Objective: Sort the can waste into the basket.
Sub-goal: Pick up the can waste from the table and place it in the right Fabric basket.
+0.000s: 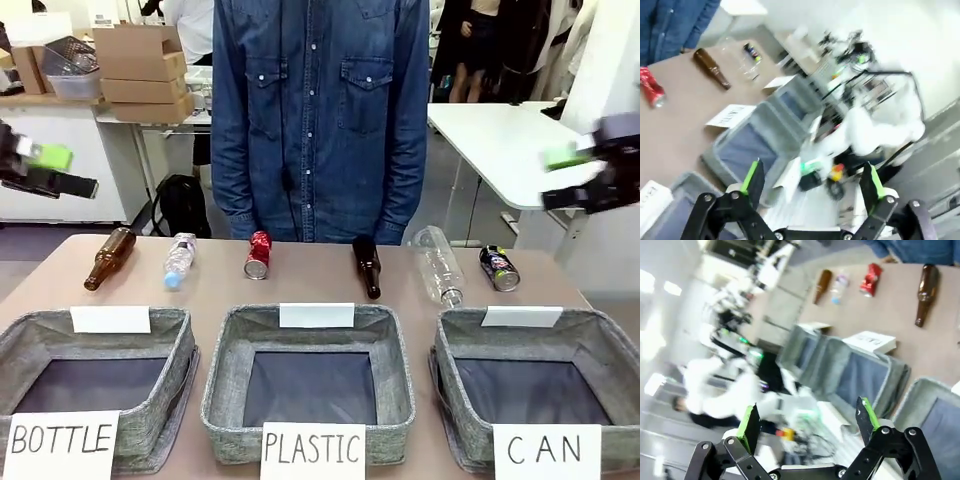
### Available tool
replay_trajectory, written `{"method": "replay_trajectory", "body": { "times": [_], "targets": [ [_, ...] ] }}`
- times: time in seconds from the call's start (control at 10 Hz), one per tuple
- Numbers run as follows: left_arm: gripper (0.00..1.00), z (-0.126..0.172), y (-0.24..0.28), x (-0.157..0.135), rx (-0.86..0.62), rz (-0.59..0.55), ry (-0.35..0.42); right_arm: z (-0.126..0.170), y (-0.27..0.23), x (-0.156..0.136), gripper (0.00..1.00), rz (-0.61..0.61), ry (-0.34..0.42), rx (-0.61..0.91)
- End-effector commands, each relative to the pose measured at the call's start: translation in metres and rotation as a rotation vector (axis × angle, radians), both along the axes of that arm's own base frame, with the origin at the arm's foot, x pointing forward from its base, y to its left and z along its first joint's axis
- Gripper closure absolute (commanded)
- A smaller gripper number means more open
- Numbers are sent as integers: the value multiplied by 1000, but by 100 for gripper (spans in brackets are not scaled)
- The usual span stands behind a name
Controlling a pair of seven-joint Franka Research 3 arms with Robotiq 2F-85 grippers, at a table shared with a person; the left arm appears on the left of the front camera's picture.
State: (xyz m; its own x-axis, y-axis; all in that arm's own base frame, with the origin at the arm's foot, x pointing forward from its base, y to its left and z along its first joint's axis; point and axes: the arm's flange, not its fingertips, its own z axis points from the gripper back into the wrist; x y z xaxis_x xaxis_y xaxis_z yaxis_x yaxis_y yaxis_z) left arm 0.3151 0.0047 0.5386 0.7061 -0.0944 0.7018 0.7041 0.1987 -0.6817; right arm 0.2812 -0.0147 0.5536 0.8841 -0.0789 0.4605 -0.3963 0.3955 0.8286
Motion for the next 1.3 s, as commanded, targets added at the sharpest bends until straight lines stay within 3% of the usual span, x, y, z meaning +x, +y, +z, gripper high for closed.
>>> {"method": "replay_trajectory", "body": {
  "times": [0.0, 0.1, 0.2, 0.3, 1.2],
  "targets": [
    [0, -7, 15, 12, -199, 168, 240, -35, -32, -21, 0, -287, 172, 378],
    [0, -8, 19, 14, -166, 222, 259, -38, -42, -24, 0, -357, 171, 379],
    [0, -8, 14, 16, -55, 244, 263, -5, -32, -1, 0, -70, 69, 139],
    [0, -14, 33, 13, -192, 131, 197, -5, -32, -1, 0, -70, 69, 139],
    [0, -14, 33, 13, -192, 131, 197, -5, -32, -1, 0, -70, 69, 139]
  ]
}}
